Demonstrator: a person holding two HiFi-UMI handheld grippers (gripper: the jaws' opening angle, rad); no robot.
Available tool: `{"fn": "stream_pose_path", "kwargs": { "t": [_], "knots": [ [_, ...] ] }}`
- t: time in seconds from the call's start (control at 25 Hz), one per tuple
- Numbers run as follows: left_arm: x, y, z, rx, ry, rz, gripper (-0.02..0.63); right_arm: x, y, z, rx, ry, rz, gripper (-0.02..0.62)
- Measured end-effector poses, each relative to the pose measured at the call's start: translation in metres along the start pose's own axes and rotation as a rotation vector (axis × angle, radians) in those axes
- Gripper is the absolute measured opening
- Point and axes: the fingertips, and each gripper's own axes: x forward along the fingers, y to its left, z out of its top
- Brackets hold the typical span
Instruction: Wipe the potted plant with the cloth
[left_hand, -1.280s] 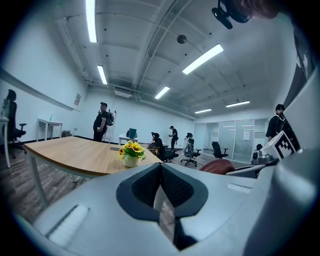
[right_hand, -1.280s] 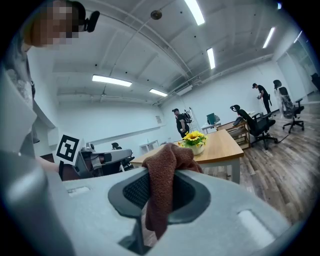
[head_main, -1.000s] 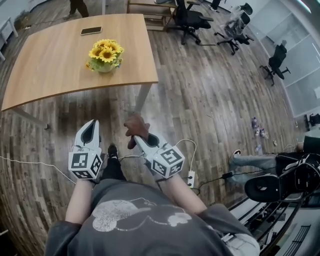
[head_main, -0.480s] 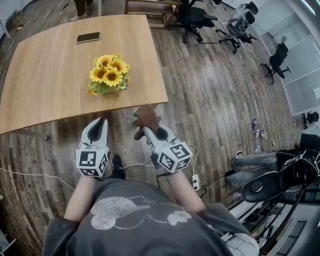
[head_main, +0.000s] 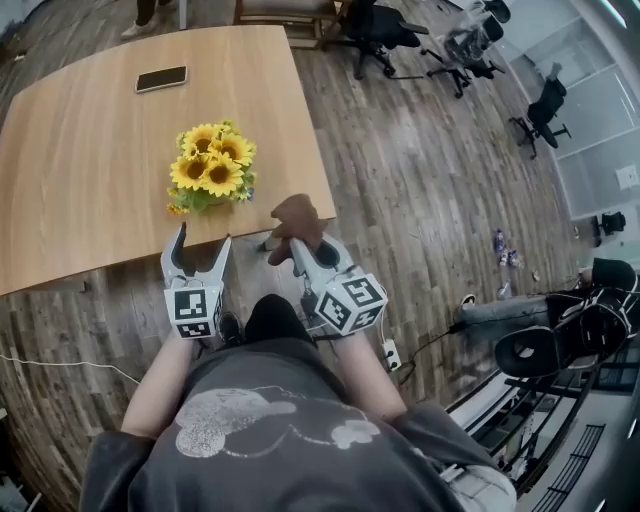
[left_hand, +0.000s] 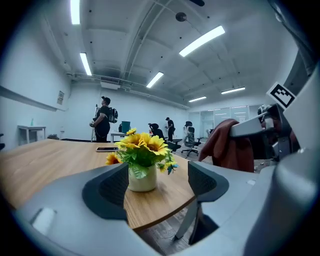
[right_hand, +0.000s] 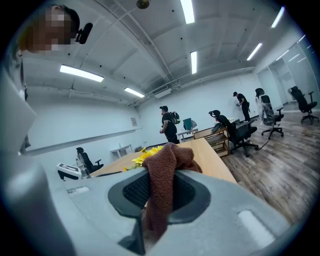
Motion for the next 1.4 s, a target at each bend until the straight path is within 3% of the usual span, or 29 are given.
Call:
{"fn": "stream_pose_path", "kwargs": {
  "t": [0.4, 0.52, 0.64, 0.8, 1.08, 1.4],
  "knots": [
    [0.070, 0.008, -0.035, 0.015, 0.122, 0.049, 0.511, 0.045, -0.047, 0.013, 0.011, 0.046, 0.056, 0.060],
    [0.095, 0.019, -0.041, 0.035, 0.148, 0.083, 0.512, 0.072, -0.068, 0.024, 0.014, 0.065, 0.078, 0.060],
    [0.103, 0.030, -0.044, 0.030, 0.154, 0.108, 0.511, 0.091, -0.078, 0.020, 0.006, 0.099, 0.103, 0.060],
    [0.092, 0.038, -0.046, 0.097, 0.160, 0.111, 0.511, 0.105, -0.078, 0.012, -0.018, 0.134, 0.139, 0.060],
    [0.107, 0.051, -0.046, 0.097, 0.175, 0.152, 0.503, 0.158, -0.087, 0.001, -0.072, 0.221, 0.254, 0.060],
    [0.109, 0.055, -0.046, 0.102, 0.192, 0.157, 0.399, 0.208, -0.077, -0.015, -0.136, 0.322, 0.379, 0.060]
  ]
}}
